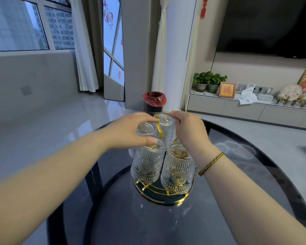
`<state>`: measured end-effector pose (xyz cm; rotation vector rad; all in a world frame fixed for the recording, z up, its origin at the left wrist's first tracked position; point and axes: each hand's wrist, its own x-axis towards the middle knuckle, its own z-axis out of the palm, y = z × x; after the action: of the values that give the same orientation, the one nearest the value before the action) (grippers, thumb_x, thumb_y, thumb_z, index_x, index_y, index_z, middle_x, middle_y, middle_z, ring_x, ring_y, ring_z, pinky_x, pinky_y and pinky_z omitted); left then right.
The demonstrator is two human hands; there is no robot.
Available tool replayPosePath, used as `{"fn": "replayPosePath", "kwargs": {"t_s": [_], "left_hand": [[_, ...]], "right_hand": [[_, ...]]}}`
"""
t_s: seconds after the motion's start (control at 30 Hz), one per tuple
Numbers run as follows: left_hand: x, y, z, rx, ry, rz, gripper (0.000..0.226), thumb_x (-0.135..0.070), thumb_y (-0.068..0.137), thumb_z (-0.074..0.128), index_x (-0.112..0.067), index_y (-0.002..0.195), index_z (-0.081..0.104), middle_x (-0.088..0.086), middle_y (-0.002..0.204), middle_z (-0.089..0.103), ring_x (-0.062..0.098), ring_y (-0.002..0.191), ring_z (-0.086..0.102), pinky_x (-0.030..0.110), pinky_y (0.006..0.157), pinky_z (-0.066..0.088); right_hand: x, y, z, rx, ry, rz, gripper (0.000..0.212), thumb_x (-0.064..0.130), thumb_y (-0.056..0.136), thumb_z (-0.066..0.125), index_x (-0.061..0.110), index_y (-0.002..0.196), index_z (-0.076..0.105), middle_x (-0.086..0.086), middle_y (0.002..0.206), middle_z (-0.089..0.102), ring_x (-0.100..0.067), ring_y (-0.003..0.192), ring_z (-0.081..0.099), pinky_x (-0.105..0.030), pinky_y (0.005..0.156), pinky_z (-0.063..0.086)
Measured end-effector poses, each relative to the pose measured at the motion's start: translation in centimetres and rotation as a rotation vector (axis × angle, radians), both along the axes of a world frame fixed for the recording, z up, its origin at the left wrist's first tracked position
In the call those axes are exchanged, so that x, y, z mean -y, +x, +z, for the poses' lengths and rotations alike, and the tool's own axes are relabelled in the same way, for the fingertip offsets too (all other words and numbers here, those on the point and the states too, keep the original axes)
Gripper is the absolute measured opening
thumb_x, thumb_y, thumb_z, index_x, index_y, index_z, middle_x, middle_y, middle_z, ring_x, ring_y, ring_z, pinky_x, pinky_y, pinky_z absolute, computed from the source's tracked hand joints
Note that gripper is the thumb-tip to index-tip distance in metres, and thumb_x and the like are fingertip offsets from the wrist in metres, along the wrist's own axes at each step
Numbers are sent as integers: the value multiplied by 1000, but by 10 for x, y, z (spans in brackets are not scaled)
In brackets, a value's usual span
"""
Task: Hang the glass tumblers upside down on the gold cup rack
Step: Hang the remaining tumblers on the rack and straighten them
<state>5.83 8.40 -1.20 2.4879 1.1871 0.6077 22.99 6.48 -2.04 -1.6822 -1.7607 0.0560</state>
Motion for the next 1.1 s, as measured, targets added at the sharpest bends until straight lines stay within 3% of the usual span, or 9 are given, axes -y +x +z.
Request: {"fn": "replayPosePath", "kwargs": {"t_s": [0.1, 0.2, 0.37, 0.7, 0.8, 1.1], "left_hand": [[21, 4, -22, -22, 57, 126, 87, -52, 60, 72, -32, 132, 29, -6, 140, 37, 17, 120, 41, 34, 101, 31], [32, 5, -39, 76, 42, 217, 90, -49, 59, 74, -36, 133, 24, -6, 138, 38, 16, 110, 45, 38, 99, 33], [32, 15, -54, 25, 19, 288, 102, -57, 55, 73, -37, 136, 15, -5, 147, 28, 30, 125, 35, 43, 105, 28], [29, 21, -75, 313, -31, 320, 105, -31, 59, 78, -39, 135, 6, -2, 147, 20, 23, 128, 32, 37, 99, 33], [29, 18, -77, 342, -28, 304, 105, -31, 60, 77, -38, 136, 5, -3, 146, 20, 18, 126, 33, 29, 92, 30], [29, 16, -79, 327, -52, 275, 95, -35, 63, 76, -39, 134, 14, -4, 143, 27, 17, 124, 36, 27, 91, 30]], "right_hand": [[3, 0, 0, -1, -2, -2, 39, -2, 87, 38, 14, 118, 53, -14, 117, 63, -32, 108, 55, -37, 87, 46], [4, -1, -1, -8, 11, -4, 39, -3, 86, 38, 14, 118, 54, -15, 116, 63, -33, 108, 55, -38, 87, 46], [3, -2, -2, -17, 25, -9, 40, -3, 85, 39, 15, 118, 53, -14, 117, 63, -32, 108, 55, -36, 85, 46], [-1, -1, -4, -29, 26, -15, 43, -5, 85, 38, 16, 119, 53, -13, 119, 61, -30, 107, 55, -31, 82, 45], [-1, 0, -4, -14, 36, -15, 43, -5, 85, 39, 17, 120, 52, -13, 119, 62, -31, 107, 55, -32, 83, 45], [0, -1, -5, -6, 73, -9, 42, -4, 85, 38, 17, 119, 53, -14, 114, 64, -32, 102, 57, -31, 77, 45]]}}
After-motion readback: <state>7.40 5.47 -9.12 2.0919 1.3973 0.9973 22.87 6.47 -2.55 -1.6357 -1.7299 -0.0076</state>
